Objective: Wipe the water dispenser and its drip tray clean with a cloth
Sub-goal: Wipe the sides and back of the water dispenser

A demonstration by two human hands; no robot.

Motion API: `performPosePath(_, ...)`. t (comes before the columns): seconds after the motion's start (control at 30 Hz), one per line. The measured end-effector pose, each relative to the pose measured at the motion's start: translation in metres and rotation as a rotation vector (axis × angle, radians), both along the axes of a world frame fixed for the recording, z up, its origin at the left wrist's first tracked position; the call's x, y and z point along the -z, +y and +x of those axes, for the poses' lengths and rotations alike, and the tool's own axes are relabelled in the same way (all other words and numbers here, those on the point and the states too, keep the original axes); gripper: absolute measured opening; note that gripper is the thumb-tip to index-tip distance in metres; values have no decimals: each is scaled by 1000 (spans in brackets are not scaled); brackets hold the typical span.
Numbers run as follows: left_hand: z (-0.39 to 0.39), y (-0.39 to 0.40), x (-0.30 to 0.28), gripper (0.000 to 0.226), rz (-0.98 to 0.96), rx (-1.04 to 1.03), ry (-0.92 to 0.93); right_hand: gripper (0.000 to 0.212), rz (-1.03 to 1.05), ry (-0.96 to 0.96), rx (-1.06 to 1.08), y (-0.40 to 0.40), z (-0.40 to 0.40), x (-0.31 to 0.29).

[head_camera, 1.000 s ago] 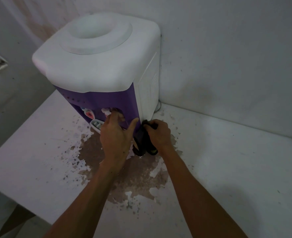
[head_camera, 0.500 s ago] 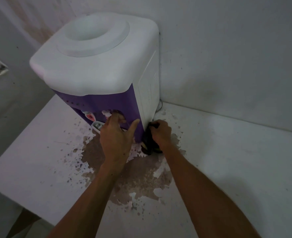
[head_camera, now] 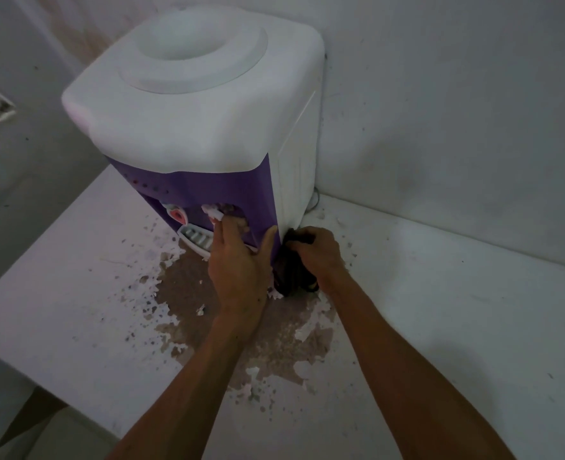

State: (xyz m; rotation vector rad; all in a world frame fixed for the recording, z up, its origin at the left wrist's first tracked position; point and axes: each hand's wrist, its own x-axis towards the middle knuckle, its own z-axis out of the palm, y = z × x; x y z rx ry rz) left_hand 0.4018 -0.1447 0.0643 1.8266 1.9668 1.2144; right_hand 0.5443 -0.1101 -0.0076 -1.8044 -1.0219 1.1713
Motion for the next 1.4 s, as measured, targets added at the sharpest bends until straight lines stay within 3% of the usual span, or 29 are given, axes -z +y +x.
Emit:
performPosePath(0.23, -6, 4, 4, 47, 31, 27, 56, 21, 191, 77, 181, 44, 17, -22)
performPosePath(0.4, -4, 3, 2, 44, 35, 31, -8, 16, 147, -89, 26, 21, 11, 0)
performPosePath(0.57, -7, 4, 2, 45, 8, 75, -33, 20, 78, -117, -21, 36, 22, 5)
performPosePath(0.8, -10, 5, 1, 45, 21, 87, -18, 14, 257, -87, 249, 78, 32, -5)
performPosePath(1.03, -6, 0, -5, 41, -8, 51, 18, 34, 78, -131, -57, 61, 27, 6)
performPosePath(1.23, -7, 1, -6, 41, 11, 60, 32, 25, 93, -111, 77, 93, 41, 11)
performPosePath(1.4, -7, 1, -7, 40, 1, 67, 28, 24, -14, -147, 48, 120, 50, 16)
